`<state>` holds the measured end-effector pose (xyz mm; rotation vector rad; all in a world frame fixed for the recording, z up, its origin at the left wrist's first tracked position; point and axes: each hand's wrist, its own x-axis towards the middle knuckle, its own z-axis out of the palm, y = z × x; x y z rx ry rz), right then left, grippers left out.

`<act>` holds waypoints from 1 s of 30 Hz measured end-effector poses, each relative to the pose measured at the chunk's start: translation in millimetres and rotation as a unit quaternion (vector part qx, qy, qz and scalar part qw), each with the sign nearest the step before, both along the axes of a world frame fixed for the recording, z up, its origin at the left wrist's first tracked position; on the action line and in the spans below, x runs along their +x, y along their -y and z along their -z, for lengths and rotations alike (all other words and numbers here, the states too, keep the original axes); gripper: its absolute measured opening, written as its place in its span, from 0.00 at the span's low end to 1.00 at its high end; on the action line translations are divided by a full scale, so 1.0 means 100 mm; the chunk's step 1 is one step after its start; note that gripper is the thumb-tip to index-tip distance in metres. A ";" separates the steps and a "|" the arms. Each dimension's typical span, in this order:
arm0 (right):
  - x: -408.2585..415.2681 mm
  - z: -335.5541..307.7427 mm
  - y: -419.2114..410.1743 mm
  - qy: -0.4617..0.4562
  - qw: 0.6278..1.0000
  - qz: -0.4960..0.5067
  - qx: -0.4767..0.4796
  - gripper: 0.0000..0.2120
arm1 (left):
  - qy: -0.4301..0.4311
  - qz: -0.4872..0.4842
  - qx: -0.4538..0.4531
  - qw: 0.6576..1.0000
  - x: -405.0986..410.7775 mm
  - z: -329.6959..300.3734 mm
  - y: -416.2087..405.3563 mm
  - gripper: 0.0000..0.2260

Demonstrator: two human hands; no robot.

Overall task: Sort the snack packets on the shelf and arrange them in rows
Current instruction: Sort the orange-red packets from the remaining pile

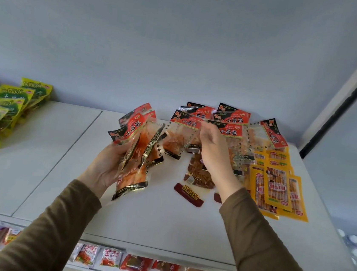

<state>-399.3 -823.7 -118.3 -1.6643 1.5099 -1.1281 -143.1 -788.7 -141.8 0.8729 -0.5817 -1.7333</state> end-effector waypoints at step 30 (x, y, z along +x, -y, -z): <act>0.38 0.18 0.69 -0.276 0.960 0.045 -0.017 0.40 | 0.087 -0.098 0.024 0.991 0.23 0.16 0.06 0.13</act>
